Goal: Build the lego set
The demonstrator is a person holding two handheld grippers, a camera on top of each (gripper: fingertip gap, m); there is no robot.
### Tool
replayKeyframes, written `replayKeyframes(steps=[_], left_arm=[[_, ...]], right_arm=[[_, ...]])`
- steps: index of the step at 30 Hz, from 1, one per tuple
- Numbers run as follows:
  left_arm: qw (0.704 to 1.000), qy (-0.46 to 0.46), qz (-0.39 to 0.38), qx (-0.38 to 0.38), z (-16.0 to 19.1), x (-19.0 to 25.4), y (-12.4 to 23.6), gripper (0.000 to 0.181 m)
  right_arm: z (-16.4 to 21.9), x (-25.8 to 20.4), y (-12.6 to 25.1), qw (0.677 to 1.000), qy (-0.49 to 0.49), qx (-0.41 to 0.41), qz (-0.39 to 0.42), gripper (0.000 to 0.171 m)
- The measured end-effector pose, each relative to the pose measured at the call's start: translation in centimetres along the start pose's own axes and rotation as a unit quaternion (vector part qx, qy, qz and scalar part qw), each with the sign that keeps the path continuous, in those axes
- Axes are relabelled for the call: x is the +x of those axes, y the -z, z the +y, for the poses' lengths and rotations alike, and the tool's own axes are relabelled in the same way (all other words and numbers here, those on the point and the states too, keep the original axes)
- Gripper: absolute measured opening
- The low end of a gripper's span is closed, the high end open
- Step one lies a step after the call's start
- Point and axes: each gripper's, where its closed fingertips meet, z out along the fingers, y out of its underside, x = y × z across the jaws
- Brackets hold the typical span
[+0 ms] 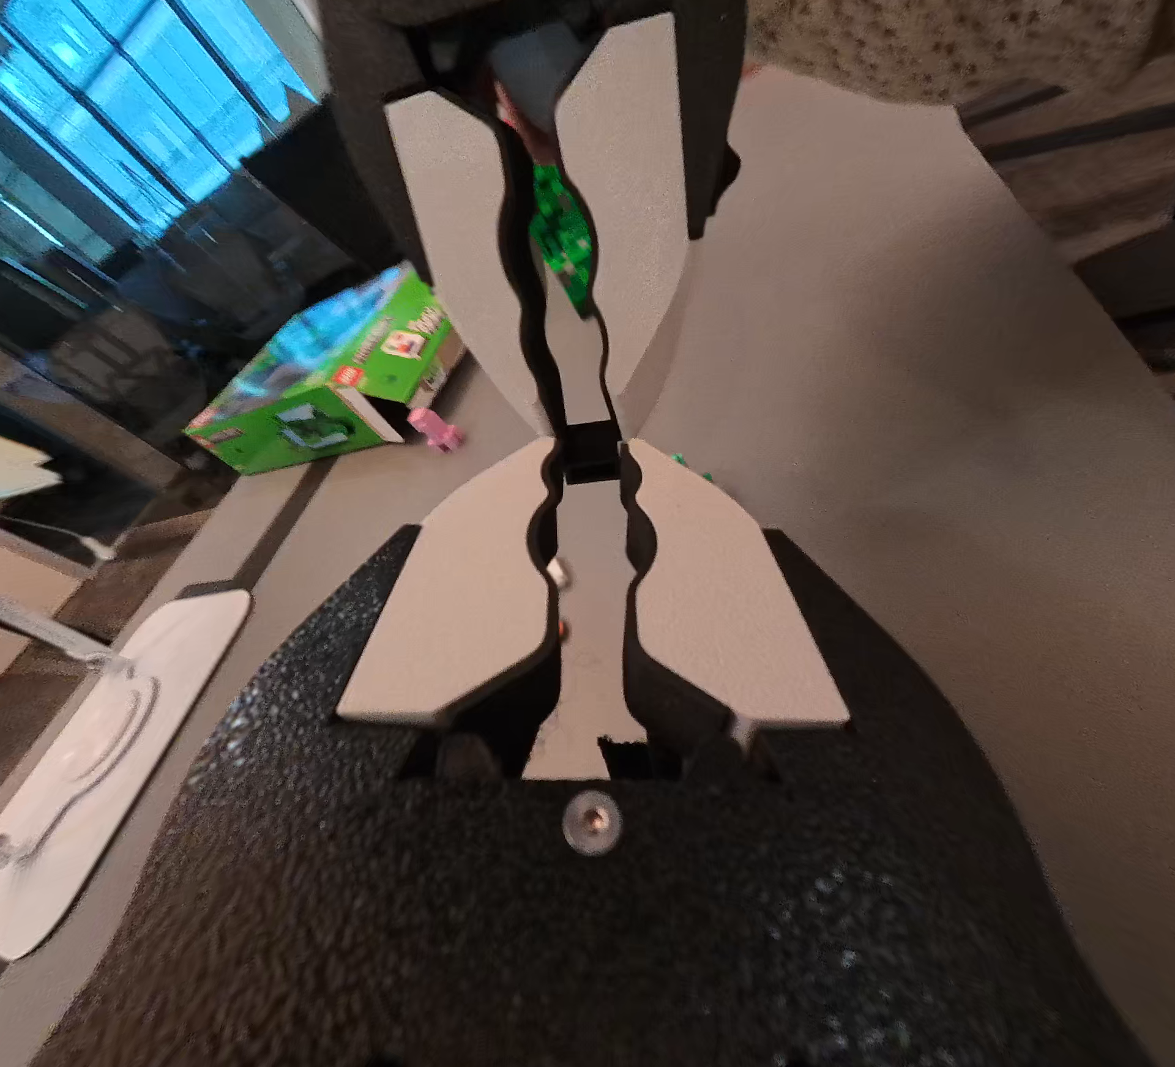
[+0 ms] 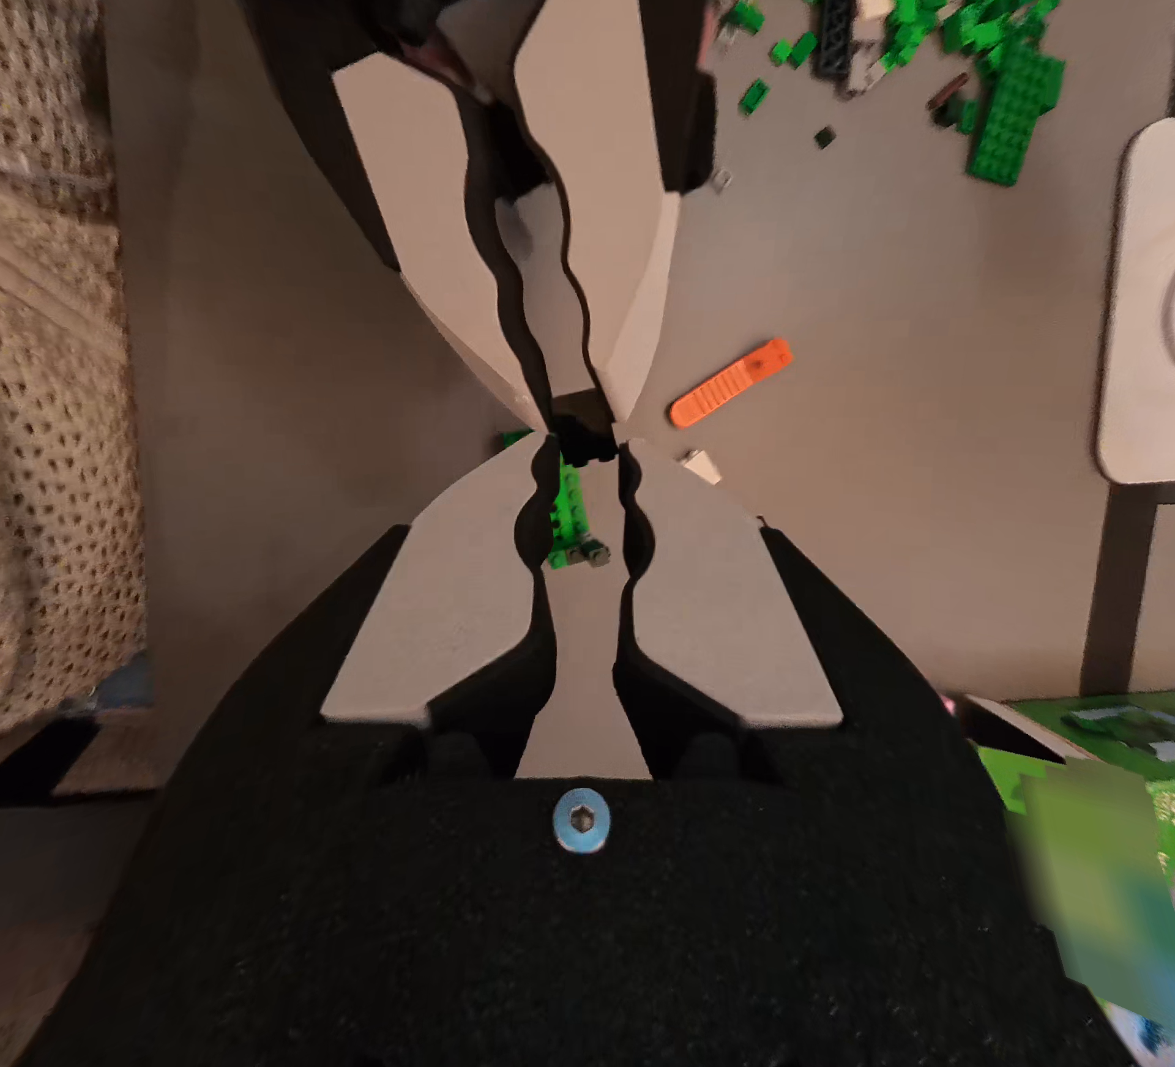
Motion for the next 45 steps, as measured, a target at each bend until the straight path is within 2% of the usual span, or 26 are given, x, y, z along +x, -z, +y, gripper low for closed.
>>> replayKeyframes(steps=[3,5,7,10,17,28,30,32,33,34,39,45], left_arm=[[0.992,0.035,-0.027,0.118,-2.6,-1.3,1.8,0.016],[0.977,0.08,-0.006,0.2,-4.7,-1.6,3.2,0.016],[0.964,0.097,0.009,0.247,-5.9,-1.6,4.2,0.016],[0.955,0.114,0.015,0.275,-6.4,-1.5,4.7,0.016],[0.939,0.137,0.03,0.314,-7.2,-1.4,5.4,0.016],[0.94,0.148,0.046,0.303,-6.6,-1.2,4.9,0.016],[0.949,0.153,0.058,0.271,-5.6,-0.9,4.0,0.021],[0.97,0.159,0.067,0.172,-2.7,-0.5,2.0,0.061],[0.978,0.162,0.076,0.108,-0.8,0.0,1.0,0.075],[0.981,0.165,0.088,0.05,0.9,0.7,0.1,0.08],[0.973,0.14,0.134,-0.121,6.0,4.2,-2.1,0.069],[0.956,0.141,0.152,-0.207,8.9,5.5,-2.9,0.051]], right_arm=[[-2.3,1.1,2.3,0.989,-0.035,0.136,0.034,0.033],[-4.1,0.6,4.2,0.965,-0.063,0.254,0.007,0.033],[-5.0,0.2,5.3,0.939,-0.087,0.332,-0.017,0.032],[-6.0,-0.7,6.5,0.899,-0.101,0.422,-0.056,0.03],[-6.5,-1.1,6.6,0.861,-0.114,0.489,-0.086,0.027],[-6.0,-1.1,5.8,0.864,-0.109,0.485,-0.08,0.016],[-5.3,-0.9,5.4,0.875,-0.11,0.466,-0.069,0.016],[-4.0,-0.5,4.8,0.892,-0.116,0.434,-0.053,0.016],[-3.1,-0.3,4.4,0.903,-0.12,0.411,-0.043,0.016],[-2.1,-0.2,4.0,0.912,-0.122,0.389,-0.033,0.016],[2.1,-0.7,1.0,0.956,-0.128,0.264,-0.028,0.016],[4.0,-1.5,-2.1,0.981,-0.108,0.149,-0.054,0.016]])
